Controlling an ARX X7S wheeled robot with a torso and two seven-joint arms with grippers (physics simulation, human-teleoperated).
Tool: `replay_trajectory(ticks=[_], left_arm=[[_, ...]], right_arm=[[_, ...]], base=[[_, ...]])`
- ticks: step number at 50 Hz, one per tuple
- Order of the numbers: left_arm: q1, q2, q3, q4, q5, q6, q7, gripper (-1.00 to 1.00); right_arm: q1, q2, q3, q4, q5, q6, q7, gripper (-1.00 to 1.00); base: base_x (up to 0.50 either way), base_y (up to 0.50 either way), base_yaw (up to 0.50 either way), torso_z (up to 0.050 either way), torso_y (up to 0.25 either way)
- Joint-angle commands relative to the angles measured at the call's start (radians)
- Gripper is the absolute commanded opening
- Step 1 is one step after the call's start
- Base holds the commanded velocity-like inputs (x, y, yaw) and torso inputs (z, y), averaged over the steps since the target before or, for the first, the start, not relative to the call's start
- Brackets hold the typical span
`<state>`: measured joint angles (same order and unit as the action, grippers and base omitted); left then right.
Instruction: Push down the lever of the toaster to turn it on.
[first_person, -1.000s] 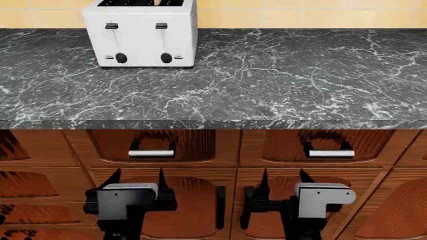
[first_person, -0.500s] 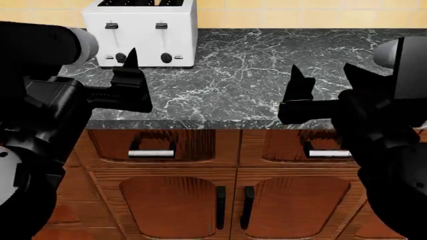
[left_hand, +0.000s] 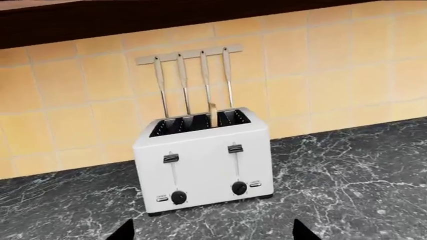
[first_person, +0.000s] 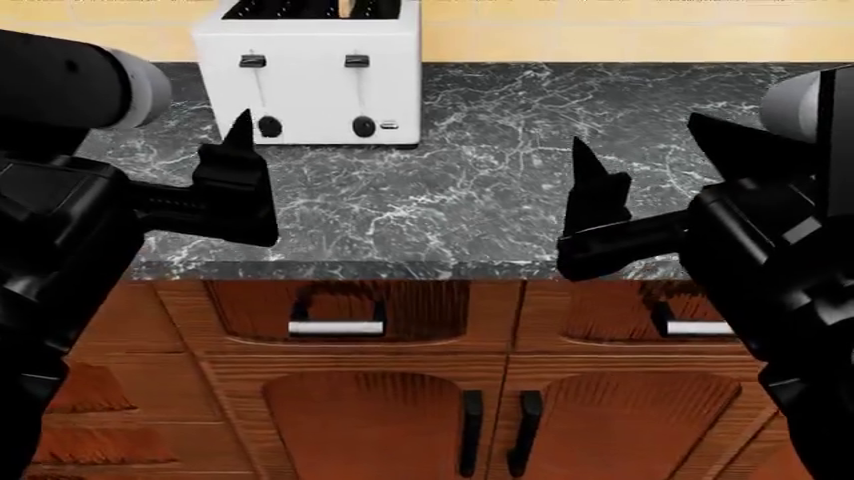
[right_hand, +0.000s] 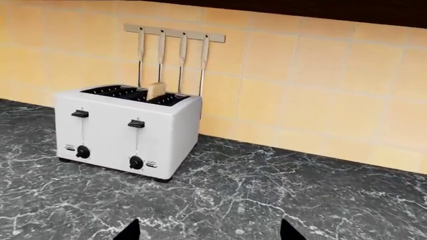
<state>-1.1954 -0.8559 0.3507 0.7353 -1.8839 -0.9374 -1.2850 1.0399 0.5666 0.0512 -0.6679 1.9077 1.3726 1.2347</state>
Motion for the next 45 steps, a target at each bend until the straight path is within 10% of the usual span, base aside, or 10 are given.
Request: replay_trajectory(ticks=[1, 45], left_arm=[[-0.036, -0.011, 0.016, -0.011, -0.029, -0.009, -0.022, 1.0], [-0.066, -0.016, 0.032, -0.017, -0.031, -0.005, -0.022, 1.0]], right_arm=[[0.009, 0.009, -0.025, -0.004, 0.034, -0.007, 0.008, 1.0], [-0.003, 0.029, -0.059, -0.02, -0.005, -0.051, -0.016, 1.0]], base=[[0.32, 0.45, 0.0, 0.0, 0.0], [0.31, 0.45, 0.0, 0.0, 0.0]])
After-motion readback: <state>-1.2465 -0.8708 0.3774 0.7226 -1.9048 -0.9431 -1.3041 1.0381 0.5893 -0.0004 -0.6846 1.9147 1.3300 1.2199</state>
